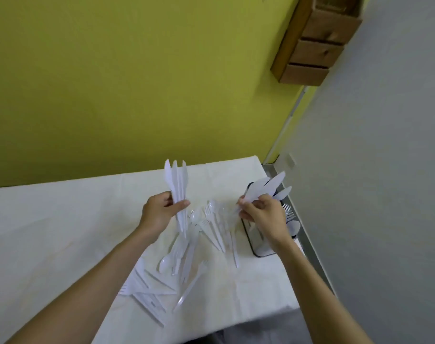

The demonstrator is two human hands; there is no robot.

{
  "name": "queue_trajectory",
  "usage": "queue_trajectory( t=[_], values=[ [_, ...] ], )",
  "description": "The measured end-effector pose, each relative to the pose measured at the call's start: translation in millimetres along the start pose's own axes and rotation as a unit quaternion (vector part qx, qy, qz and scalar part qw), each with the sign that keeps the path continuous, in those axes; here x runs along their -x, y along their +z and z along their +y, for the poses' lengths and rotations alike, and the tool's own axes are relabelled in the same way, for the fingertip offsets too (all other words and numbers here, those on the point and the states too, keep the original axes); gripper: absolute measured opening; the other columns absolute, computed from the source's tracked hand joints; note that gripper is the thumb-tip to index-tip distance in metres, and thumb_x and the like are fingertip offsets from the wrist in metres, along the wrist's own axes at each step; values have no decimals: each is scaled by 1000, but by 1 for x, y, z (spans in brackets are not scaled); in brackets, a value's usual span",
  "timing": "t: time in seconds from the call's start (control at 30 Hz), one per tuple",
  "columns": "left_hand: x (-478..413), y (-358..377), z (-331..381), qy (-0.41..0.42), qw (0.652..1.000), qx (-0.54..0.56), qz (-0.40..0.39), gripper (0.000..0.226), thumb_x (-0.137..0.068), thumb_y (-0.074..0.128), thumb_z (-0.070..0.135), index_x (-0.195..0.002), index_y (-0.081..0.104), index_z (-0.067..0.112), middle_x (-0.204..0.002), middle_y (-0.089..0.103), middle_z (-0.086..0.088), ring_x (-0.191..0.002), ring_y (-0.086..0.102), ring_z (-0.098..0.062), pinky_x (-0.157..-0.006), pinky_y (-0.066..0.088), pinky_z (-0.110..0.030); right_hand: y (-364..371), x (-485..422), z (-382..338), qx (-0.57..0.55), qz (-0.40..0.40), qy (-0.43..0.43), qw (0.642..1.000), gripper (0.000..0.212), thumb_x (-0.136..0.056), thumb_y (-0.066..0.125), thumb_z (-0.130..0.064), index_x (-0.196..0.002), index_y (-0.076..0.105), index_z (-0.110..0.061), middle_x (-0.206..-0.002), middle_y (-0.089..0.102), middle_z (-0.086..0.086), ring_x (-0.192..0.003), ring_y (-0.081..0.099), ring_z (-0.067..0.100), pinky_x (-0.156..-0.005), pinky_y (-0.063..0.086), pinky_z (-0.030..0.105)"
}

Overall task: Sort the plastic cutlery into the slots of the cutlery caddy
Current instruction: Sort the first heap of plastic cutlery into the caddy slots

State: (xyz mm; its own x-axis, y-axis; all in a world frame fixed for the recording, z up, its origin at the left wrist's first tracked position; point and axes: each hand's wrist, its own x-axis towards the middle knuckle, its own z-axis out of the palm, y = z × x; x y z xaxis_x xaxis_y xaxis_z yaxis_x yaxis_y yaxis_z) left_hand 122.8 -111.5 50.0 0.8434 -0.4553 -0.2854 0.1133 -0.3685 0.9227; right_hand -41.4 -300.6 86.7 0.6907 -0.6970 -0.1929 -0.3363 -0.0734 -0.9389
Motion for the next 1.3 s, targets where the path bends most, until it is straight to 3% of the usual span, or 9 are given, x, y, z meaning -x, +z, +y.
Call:
queue_trajectory(
  t=[0.1,0.2,0.4,0.57,0.77,0.97,1.17,1.23,1.3],
  values=[
    [-1,26,23,-13,995,99,-24,15,-77,79,22,-91,73,18,-95,76,-3,-91,69,-20,-85,52,-36,-39,-16,-3,-24,151,19,988,20,-82,74,-35,-82,73,-15,-75,76,2,-74,74,20,-80,59,40],
    [1,53,42,-19,987,151,-43,18,-77,79,20,-93,73,14,-87,74,-2,-67,61,-10,-71,47,-27,-60,-25,3,67,265,20,962,25,-83,73,-37,-84,71,-13,-80,73,1,-78,71,23,-80,56,39],
    [0,103,68,-57,964,257,-39,16,-80,77,16,-94,70,9,-84,57,-8,-61,35,-14,-65,36,-27,-61,-36,17,238,136,0,962,34,-85,72,-22,-67,54,0,-61,54,6,-58,42,18,-49,32,26],
    [-2,144,76,-64,949,308,-19,12,-80,77,17,-87,69,10,-85,58,-9,-70,43,-14,-74,38,-27,-78,-48,16,231,74,10,970,14,-81,76,-17,-92,69,-13,-86,69,2,-80,62,16,-65,44,20],
    [-2,181,67,-18,996,87,12,42,-75,78,40,-79,64,1,-65,60,-10,-62,47,-19,-60,37,-30,-83,-47,24,207,72,-2,976,26,-87,67,-15,-113,66,-12,-104,70,3,-71,64,2,-51,44,3],
    [5,189,63,71,983,-166,-36,39,-85,69,35,-65,46,10,-62,49,-2,-57,44,-15,-50,28,-23,-83,-39,26,190,75,-37,978,29,-89,59,-11,-118,63,-13,-110,69,4,-80,67,11,-66,58,23],
    [8,187,52,171,966,-178,-79,19,-80,73,9,-89,57,5,-88,64,-6,-82,63,-21,-71,53,-29,-79,-33,28,213,73,-107,968,47,-82,54,0,-126,59,-17,-108,65,0,-72,59,-1,-60,38,-3],
    [11,181,47,174,971,-141,-84,29,-80,71,1,-107,64,7,-103,67,-7,-96,65,-19,-84,56,-31,-74,-29,30,239,82,-143,957,42,-83,55,1,-122,63,-14,-112,64,3,-69,57,4,-65,40,-1],
    [14,170,42,189,970,-130,-80,38,-81,69,-2,-117,64,10,-112,66,-5,-101,63,-14,-88,54,-24,-67,-26,32,249,116,-197,941,35,-85,56,5,-115,67,-9,-109,65,6,-72,56,10,-70,51,16]
  ],
)
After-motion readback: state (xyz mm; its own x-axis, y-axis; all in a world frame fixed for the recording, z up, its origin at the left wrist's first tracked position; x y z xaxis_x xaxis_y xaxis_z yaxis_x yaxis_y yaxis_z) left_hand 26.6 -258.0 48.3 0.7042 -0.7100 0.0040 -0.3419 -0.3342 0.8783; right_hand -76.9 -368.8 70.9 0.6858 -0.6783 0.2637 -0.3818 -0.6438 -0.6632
